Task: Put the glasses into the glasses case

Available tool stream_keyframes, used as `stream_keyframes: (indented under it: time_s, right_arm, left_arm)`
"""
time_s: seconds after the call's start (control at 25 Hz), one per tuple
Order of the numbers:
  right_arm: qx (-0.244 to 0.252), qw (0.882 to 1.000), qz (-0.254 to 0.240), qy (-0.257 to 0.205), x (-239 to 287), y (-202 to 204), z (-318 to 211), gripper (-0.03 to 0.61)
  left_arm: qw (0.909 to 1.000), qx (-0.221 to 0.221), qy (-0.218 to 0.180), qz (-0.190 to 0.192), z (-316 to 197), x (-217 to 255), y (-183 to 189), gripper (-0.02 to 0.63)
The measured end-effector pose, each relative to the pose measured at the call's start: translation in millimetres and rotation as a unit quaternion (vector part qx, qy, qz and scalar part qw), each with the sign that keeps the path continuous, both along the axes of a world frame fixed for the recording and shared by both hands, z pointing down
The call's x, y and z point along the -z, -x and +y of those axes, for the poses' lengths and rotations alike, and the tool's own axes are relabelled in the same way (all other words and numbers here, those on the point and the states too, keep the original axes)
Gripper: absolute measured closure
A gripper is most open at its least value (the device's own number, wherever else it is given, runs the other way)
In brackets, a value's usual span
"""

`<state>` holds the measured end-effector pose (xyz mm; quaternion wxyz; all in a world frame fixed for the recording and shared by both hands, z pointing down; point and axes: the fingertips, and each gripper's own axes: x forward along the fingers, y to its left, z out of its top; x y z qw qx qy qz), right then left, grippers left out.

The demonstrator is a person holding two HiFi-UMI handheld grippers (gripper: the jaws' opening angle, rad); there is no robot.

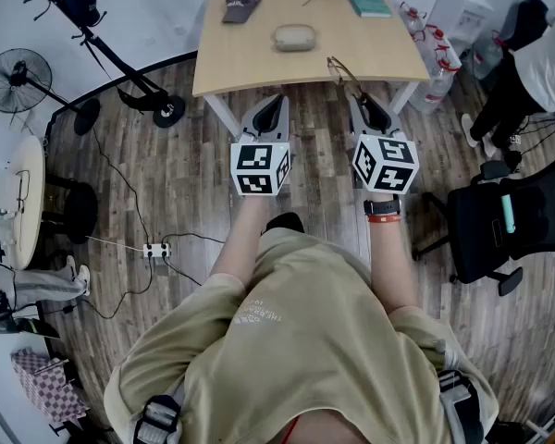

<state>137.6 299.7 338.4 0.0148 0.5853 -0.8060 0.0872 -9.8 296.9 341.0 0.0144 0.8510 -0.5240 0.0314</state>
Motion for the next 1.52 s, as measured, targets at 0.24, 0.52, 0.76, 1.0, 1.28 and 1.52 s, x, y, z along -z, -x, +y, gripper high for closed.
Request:
stream_keyframes:
  time_s: [0.24,0.52,0.76,1.0,1.28,1.52]
  right_arm:
    - [-0.003,1.0,-0.006,0.007,-10.8,-0.3,-14.1,0.474]
    - [-0.013,1.0,-0.002,0.027,-45.9,1.9,-73.3,0.474]
    - [-0.014,0.999,0.004,0.033,-42.7,11.6,-162.2,0.474]
    - [-0.016,0.999,-0.01,0.042,-38.6,35.4,-259.4,0.474]
    - [0.001,0.996,-0.03,0.079,-60.8,60.9,-356.9,0.474]
    - [0.041,0.99,-0.035,0.133,-83.4,86.8,-416.5,0.476]
  left_arm:
    - [1.0,0.003,0.002,0.009,-14.5,-4.2,-5.3,0.591]
    - [0.9997,-0.011,0.006,0.021,-76.7,-30.1,-12.8,0.591]
    - [0.9998,0.007,-0.005,0.02,-164.9,-33.4,7.8,0.591]
    - [0.9994,0.018,0.026,0.017,-261.0,-42.6,37.8,0.591]
    - [0.9992,0.011,0.037,0.014,-357.9,-46.3,55.5,0.591]
    - [0.9973,0.005,0.071,0.021,-424.4,-62.5,67.2,0.591]
